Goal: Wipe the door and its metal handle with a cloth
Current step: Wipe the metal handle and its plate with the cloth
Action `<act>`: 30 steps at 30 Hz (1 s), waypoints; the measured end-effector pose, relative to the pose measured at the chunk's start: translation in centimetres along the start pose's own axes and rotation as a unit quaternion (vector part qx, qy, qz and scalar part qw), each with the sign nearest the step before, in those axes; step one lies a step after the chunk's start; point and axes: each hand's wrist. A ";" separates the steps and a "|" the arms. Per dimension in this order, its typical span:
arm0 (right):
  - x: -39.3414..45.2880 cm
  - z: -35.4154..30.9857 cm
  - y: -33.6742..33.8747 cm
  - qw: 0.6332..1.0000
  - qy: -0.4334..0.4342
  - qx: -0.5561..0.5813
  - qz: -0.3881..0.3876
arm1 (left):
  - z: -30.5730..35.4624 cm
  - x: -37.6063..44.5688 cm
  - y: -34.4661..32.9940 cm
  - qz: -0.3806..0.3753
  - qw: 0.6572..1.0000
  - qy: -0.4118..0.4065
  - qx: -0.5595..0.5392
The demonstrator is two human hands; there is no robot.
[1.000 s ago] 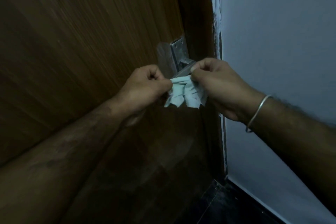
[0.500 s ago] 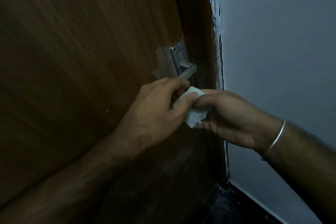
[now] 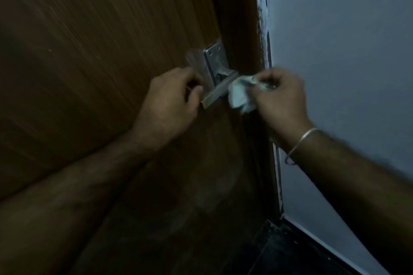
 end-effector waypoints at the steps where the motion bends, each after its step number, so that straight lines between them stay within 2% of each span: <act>1: 0.7 -0.5 -0.4 0.992 0.066 -0.061 0.084 | -0.5 0.2 -0.1 -0.013 0.998 0.050 -0.024; 2: 1.1 -0.9 -1.0 0.979 0.126 -0.098 0.128 | -0.9 0.2 -0.4 -0.034 0.989 0.108 -0.090; 3: 1.4 -1.1 -1.7 0.971 0.165 -0.116 0.129 | -1.1 0.1 -0.7 -0.053 0.969 0.161 -0.181; 5: 0.7 -0.2 -3.6 0.968 0.199 -0.137 0.068 | -0.4 -0.1 -1.0 -0.068 0.918 0.229 -0.317; 6: -0.4 0.5 -4.8 0.964 0.219 -0.147 0.037 | -0.2 0.0 -1.0 -0.063 0.905 0.241 -0.345; 7: -1.6 1.2 -5.7 0.958 0.242 -0.155 0.017 | -0.1 0.2 -0.9 -0.058 0.907 0.237 -0.344; 9: -3.0 2.4 -6.4 0.949 0.282 -0.140 0.010 | -0.1 0.5 -0.5 -0.052 0.951 0.169 -0.255; 11: -1.7 2.6 -5.7 0.954 0.271 -0.124 0.045 | -0.2 0.7 -0.2 -0.067 0.991 0.023 -0.116; 12: -0.6 2.4 -5.1 0.960 0.245 -0.117 0.070 | -0.2 0.8 -0.2 -0.083 0.994 -0.038 -0.051; 14: 0.1 2.0 -4.9 0.963 0.221 -0.132 0.086 | -0.4 1.1 -0.4 -0.103 0.992 -0.076 0.019; 16: -1.1 2.2 -5.2 0.953 0.247 -0.172 0.041 | -0.6 1.4 -0.5 -0.096 0.995 -0.030 -0.004; 18: -1.1 2.1 -4.7 0.947 0.272 -0.169 0.009 | -0.7 2.0 -0.2 -0.088 0.990 0.063 -0.093; 21: 0.2 1.3 -3.9 0.972 0.204 -0.102 0.063 | -0.7 2.9 0.3 -0.126 0.958 0.155 -0.203; 22: -0.3 1.2 -4.1 0.975 0.194 -0.096 0.059 | -0.7 3.0 0.4 -0.135 0.947 0.171 -0.237; 25: -2.3 1.3 -4.7 0.968 0.220 -0.115 -0.019 | -0.9 3.2 0.9 -0.154 0.923 0.201 -0.291; 26: -1.5 1.3 -4.3 0.974 0.200 -0.107 -0.015 | -0.9 3.2 1.1 -0.161 0.917 0.210 -0.300; 28: 0.5 0.6 -3.5 0.991 0.110 -0.062 0.040 | -0.7 3.4 1.1 -0.165 0.905 0.225 -0.322; 30: -0.1 0.4 -4.0 0.990 0.110 -0.070 0.046 | -0.4 3.4 1.1 -0.151 0.900 0.225 -0.342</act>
Point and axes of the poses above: each hand's wrist, its own x-axis towards the middle knuckle, its own y-axis out of the back of the hand, z = x × y, and after that the axes turned 5 degrees about -y, right-handed
